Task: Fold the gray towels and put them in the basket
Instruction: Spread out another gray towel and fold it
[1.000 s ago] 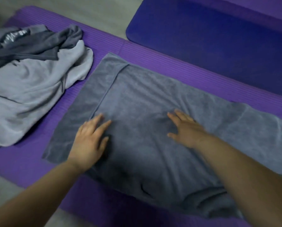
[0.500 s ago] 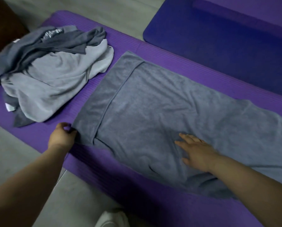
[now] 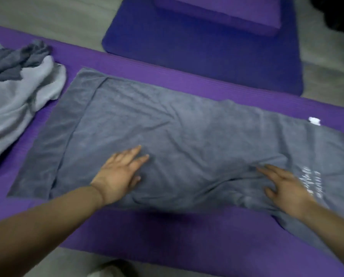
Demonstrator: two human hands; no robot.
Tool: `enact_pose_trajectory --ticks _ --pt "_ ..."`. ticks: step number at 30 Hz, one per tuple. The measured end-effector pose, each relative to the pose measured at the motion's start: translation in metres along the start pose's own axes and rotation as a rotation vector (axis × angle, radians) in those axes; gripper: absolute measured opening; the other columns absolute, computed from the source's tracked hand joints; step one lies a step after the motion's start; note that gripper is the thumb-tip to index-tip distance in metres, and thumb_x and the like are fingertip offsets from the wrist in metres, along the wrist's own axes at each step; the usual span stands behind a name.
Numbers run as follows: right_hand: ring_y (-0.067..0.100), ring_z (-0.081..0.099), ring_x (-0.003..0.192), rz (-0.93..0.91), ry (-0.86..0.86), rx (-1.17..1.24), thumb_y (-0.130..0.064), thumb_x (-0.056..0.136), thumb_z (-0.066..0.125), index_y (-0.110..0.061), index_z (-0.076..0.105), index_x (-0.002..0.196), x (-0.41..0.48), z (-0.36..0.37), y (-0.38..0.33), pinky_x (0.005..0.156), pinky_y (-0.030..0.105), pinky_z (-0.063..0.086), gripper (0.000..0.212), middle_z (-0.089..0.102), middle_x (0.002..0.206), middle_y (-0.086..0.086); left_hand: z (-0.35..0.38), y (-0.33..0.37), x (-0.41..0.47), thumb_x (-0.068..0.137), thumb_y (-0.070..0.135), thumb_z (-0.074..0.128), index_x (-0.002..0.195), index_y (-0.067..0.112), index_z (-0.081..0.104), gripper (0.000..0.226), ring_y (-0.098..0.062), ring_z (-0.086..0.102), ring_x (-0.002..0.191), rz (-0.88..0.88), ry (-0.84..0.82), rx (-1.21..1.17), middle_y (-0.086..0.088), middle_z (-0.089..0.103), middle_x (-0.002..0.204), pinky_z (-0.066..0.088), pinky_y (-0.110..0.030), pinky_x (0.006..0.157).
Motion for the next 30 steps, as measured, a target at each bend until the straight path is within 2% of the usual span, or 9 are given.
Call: enact_pose_trajectory --ticks 2,5,7,9,12,19,23,27,30 --pt "0.048 0.058 0.103 0.303 0.192 0.159 -0.008 0.069 0.059 0.007 0.061 0.112 -0.030 -0.002 0.053 0.093 0.051 0.044 0.045 0.060 0.114 0.031 -0.010 0.046 0.014 0.065 0.044 0.038 0.111 0.025 0.057 0.053 -0.019 0.071 0.088 0.235 -0.019 0.122 -0.007 0.070 0.108 0.057 -0.033 0.065" --pt "0.046 0.047 0.118 0.649 0.278 0.319 -0.022 0.072 0.048 0.007 0.056 0.119 -0.077 0.014 0.107 0.104 0.045 0.031 0.055 0.053 0.125 0.031 -0.018 0.089 0.045 0.062 0.044 0.066 0.117 0.021 0.060 0.061 -0.018 0.068 0.098 0.385 -0.091 0.210 -0.012 0.064 0.118 0.055 -0.027 0.073" --pt "0.044 0.045 0.119 0.829 0.302 0.401 -0.030 0.071 0.043 0.005 0.055 0.121 -0.105 0.029 0.137 0.104 0.041 0.029 0.062 0.052 0.126 0.030 -0.015 0.108 0.069 0.085 0.041 0.057 0.144 0.018 0.024 0.071 -0.019 0.035 0.136 0.389 -0.179 0.269 -0.014 0.021 0.152 0.032 -0.025 0.108" --pt "0.040 0.050 0.113 1.057 0.373 0.537 -0.025 0.084 0.056 0.009 0.056 0.116 -0.130 0.046 0.168 0.098 0.039 0.034 0.046 0.054 0.120 0.032 0.005 0.123 0.082 0.094 0.044 0.036 0.145 0.026 -0.010 0.070 -0.014 0.000 0.144 0.327 -0.398 0.291 -0.001 -0.015 0.155 0.005 -0.025 0.116" --pt "0.035 0.058 0.101 1.257 0.406 0.809 -0.014 0.082 0.064 0.014 0.057 0.105 -0.146 0.082 0.196 0.089 0.040 0.044 0.037 0.061 0.111 0.030 0.028 0.153 0.092 0.093 0.049 0.036 0.143 0.026 -0.017 0.077 -0.016 -0.010 0.144 0.299 -0.453 0.227 -0.001 -0.021 0.153 0.000 -0.029 0.116" --pt "0.042 0.042 0.120 1.662 0.507 0.846 -0.023 0.082 0.065 0.001 0.032 0.135 -0.195 0.084 0.242 0.102 0.046 0.034 0.067 0.033 0.134 0.025 0.049 0.165 0.087 0.086 0.058 0.042 0.141 0.027 -0.024 0.091 -0.025 -0.022 0.141 0.252 -0.520 0.334 -0.005 -0.031 0.150 -0.006 -0.043 0.115" --pt "0.034 0.053 0.083 1.409 0.220 0.755 -0.013 0.086 0.058 0.017 0.057 0.106 -0.184 0.095 0.257 0.072 0.036 0.038 0.036 0.051 0.085 0.021 0.047 0.167 0.090 0.081 0.063 0.045 0.138 0.025 -0.028 0.099 -0.024 -0.026 0.139 0.246 -0.473 0.327 -0.004 -0.031 0.150 -0.010 -0.045 0.114" --pt "0.024 0.054 0.066 1.300 0.304 0.681 -0.008 0.085 0.059 0.012 0.062 0.105 -0.194 0.071 0.284 0.058 0.026 0.041 0.028 0.056 0.085 0.022 0.042 0.169 0.094 0.067 0.068 0.058 0.136 0.021 -0.020 0.114 -0.010 -0.032 0.128 0.290 -0.375 0.253 -0.003 -0.022 0.151 -0.010 -0.046 0.113" --pt "0.017 0.051 0.036 1.384 0.366 0.667 -0.012 0.085 0.060 0.007 0.062 0.099 -0.220 0.055 0.308 0.031 0.011 0.035 0.023 0.056 0.081 0.020 0.049 0.171 0.094 0.026 0.082 0.060 0.138 0.017 0.036 0.132 -0.018 0.018 0.133 0.378 -0.358 0.274 -0.016 0.047 0.138 0.016 -0.042 0.102"
Point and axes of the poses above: each hand's wrist, its own x-axis towards the middle knuckle, its own z-axis out of the palm, y = z × x, the point moved 8 cm from there along x, towards the middle knuckle
